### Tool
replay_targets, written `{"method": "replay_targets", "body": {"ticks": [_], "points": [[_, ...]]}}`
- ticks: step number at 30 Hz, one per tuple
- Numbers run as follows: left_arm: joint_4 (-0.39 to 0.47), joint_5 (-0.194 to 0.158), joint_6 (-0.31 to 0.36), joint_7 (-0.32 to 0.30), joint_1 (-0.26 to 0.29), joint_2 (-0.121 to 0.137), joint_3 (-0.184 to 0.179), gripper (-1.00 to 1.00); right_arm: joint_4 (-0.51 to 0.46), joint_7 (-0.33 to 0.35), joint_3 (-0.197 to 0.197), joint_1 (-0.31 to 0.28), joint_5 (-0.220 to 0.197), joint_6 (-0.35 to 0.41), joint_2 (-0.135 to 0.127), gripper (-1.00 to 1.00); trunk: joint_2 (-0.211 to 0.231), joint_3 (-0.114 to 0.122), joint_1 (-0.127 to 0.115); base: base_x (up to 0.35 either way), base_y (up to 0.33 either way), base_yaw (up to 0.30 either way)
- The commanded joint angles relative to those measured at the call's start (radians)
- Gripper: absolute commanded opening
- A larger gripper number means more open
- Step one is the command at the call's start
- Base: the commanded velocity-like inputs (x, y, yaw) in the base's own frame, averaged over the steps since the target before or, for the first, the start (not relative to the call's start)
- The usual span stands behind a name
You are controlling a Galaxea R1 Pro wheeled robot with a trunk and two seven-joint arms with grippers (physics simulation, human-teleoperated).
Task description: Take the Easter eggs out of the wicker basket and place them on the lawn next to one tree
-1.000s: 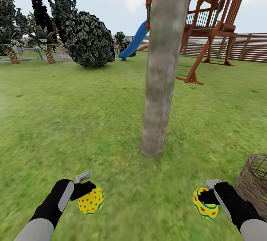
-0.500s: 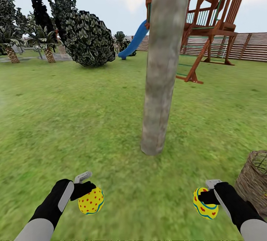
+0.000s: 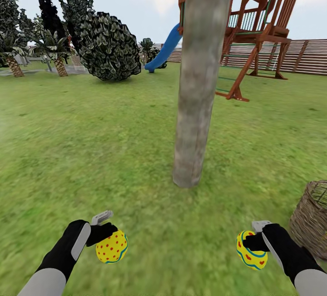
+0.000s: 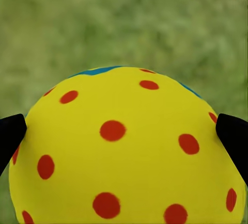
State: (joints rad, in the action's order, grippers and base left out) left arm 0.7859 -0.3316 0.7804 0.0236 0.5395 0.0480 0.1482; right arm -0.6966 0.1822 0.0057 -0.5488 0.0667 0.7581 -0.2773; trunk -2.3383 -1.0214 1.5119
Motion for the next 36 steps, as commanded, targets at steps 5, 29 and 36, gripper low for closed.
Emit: {"method": "replay_targets", "body": {"ticks": [5,29,36], "points": [[0.001,-0.006,0.005,0.002,0.000,0.000,0.001,-1.00,-0.001,0.007,0.000,0.000,0.007,0.006,0.000,-1.00,-0.036,-0.017,0.019,0.000,0.000,0.000],[0.001,-0.006,0.005,0.002,0.000,0.000,0.002,-1.00,-0.001,0.008,0.000,0.000,0.007,0.007,-0.001,-1.00,-0.163,-0.096,0.091,0.000,0.000,0.000],[0.001,-0.006,0.005,0.002,0.000,0.000,0.002,-1.00,-0.001,0.008,0.000,0.000,0.007,0.007,0.000,-1.00,-0.165,-0.123,0.094,0.000,0.000,0.000]]}}
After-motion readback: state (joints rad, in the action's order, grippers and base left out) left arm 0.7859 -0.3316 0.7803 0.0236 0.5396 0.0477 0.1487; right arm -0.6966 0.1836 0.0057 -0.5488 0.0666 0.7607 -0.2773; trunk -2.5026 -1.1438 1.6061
